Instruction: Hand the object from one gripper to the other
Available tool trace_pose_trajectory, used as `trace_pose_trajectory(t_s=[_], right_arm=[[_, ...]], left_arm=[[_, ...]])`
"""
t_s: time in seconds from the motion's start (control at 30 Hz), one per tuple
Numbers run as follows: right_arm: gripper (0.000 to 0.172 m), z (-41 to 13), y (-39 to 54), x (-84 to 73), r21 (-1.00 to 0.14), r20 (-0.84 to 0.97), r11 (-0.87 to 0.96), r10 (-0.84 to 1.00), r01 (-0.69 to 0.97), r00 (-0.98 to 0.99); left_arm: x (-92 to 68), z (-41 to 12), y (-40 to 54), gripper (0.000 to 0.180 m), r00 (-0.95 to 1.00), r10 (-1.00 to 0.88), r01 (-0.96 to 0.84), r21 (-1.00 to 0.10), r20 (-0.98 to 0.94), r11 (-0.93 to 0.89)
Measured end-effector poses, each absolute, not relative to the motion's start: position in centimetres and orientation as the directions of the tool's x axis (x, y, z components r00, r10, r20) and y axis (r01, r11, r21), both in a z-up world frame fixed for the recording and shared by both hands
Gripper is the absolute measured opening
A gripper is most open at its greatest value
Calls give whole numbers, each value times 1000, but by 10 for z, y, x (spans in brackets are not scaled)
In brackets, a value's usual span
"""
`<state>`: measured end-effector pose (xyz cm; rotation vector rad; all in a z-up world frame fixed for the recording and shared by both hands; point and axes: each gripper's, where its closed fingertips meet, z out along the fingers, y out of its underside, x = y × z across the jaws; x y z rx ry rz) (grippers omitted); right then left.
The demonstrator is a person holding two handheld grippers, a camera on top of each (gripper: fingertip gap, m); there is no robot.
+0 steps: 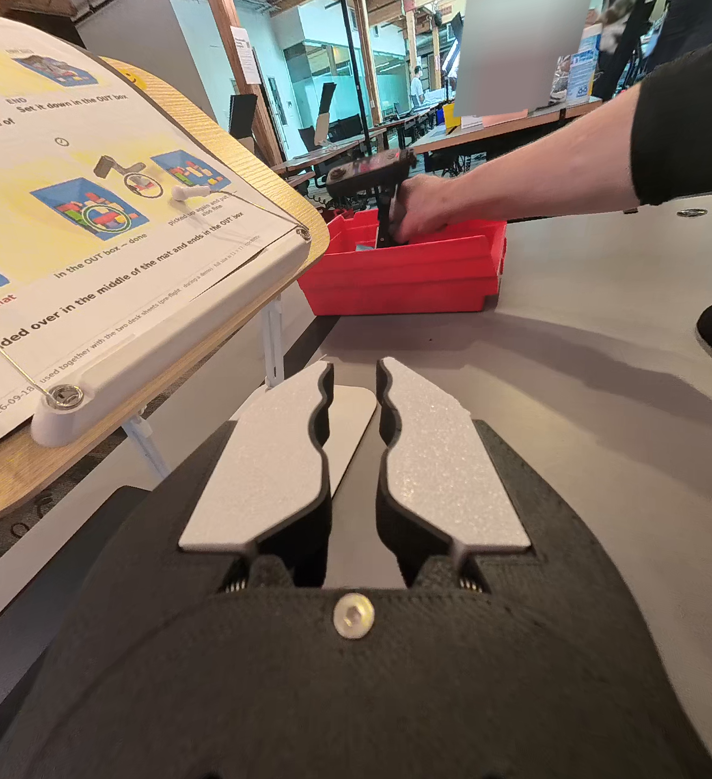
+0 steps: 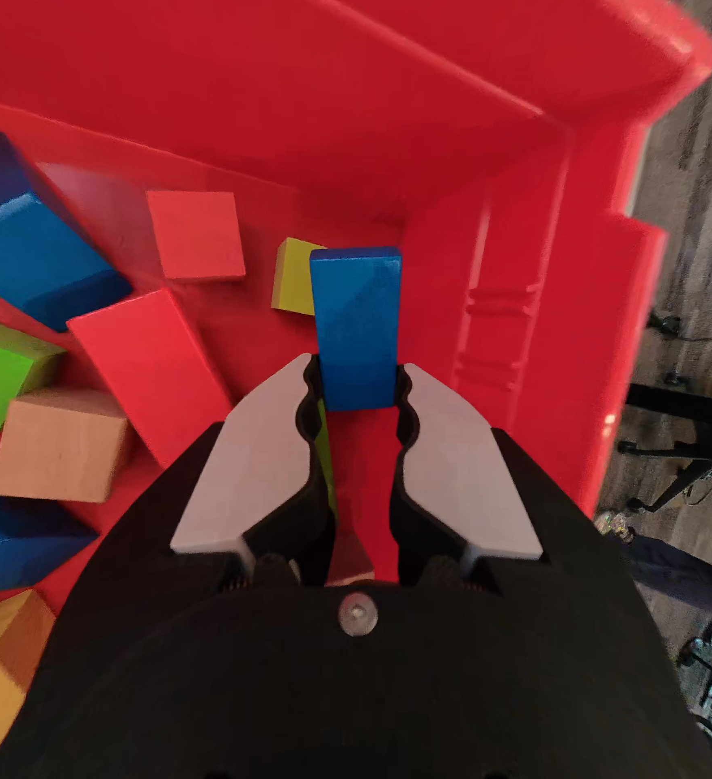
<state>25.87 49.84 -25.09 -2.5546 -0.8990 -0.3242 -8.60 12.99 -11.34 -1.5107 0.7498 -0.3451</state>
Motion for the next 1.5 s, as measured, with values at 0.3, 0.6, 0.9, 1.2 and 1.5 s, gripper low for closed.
trace_pose_trajectory(t_s=[0.3,0.6,0.9,1.2,1.5], right_arm=[[31,-263,465,246,-227,97,-731,640,643,762],[32,-265,456,246,-75,1,-729,682,680,731],[31,-265,457,246,1,-6,-710,704,704,710],[34,-262,456,247,60,10,-692,721,720,692],[55,-193,441,252,-228,113,-645,727,730,677]], left_arm=[[-87,-117,132,19,734,-643,-239,-969,-220,59],[-84,-122,132,20,728,-647,-257,-965,-228,51],[-85,-124,132,20,726,-651,-255,-966,-222,44],[-85,-124,132,21,726,-650,-258,-965,-225,45],[-90,-90,131,40,768,-585,-269,-960,-261,75]])
